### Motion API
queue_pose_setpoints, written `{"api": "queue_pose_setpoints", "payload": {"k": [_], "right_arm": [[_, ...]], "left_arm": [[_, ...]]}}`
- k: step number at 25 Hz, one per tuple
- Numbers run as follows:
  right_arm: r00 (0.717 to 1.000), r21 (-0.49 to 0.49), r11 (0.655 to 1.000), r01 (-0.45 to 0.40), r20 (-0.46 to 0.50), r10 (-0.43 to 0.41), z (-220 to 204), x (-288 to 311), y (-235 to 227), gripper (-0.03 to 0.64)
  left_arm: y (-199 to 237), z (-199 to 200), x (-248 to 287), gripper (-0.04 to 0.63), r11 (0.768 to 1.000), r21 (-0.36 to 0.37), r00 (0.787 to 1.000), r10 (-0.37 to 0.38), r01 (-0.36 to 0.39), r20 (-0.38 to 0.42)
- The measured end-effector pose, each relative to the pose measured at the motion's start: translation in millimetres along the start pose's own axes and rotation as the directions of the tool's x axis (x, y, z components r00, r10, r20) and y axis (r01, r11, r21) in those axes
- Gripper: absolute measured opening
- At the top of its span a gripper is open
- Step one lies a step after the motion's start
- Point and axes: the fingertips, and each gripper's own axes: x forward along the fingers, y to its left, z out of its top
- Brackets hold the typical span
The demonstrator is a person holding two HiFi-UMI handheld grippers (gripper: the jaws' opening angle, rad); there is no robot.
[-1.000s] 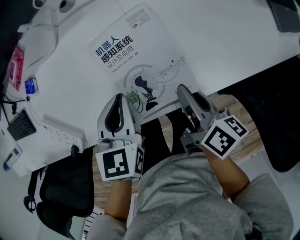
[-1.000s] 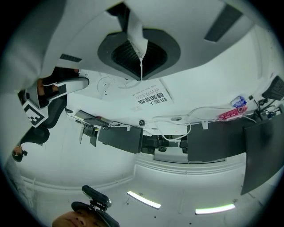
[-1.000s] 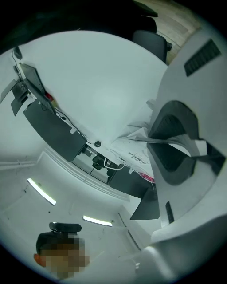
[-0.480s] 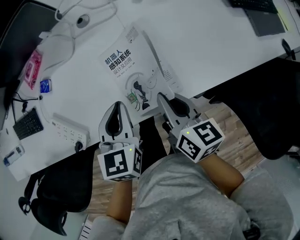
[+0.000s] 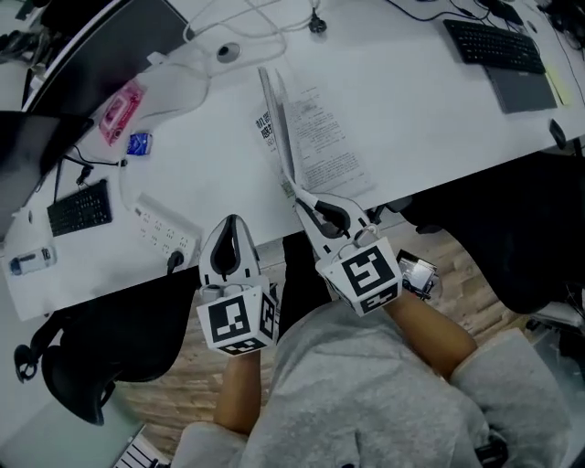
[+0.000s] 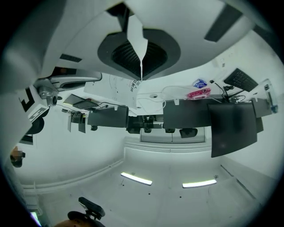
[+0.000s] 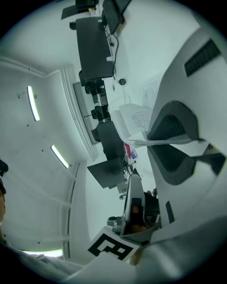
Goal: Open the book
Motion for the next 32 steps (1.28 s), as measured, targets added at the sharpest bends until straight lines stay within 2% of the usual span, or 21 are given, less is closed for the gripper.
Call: {"api": "queue_pose_setpoints", "payload": {"k": [6, 14, 22, 32], "right_arm": [[0.994, -0.114, 0.988, -0.103, -0.035, 0.100, -1.3, 16.4, 37.8, 0.041], [0.981, -0.171, 0.967, -0.189, -0.082, 0.177, -13.4, 38.0, 72.7, 0.041], [0.964, -0.120, 0.965, -0.234, -0.159, 0.214, -45.1, 65.5, 93.0, 0.041], [0.917, -0.039, 0.963, -0.267, -0.319, 0.241, -88.0, 95.1, 105.3, 0.043]], "left_arm": [[31.8, -13.8, -32.0, 0.017, 0.994, -0.042, 0.995, 0.104, -0.103, 0.005], [50.0, -20.6, -53.9, 0.017, 0.984, -0.067, 0.986, 0.168, -0.167, 0.016], [62.0, -34.8, -63.9, 0.017, 0.977, -0.078, 0.980, 0.198, -0.198, -0.008], [66.0, -34.4, -63.5, 0.017, 0.976, -0.086, 0.980, 0.200, -0.201, -0.015]]}}
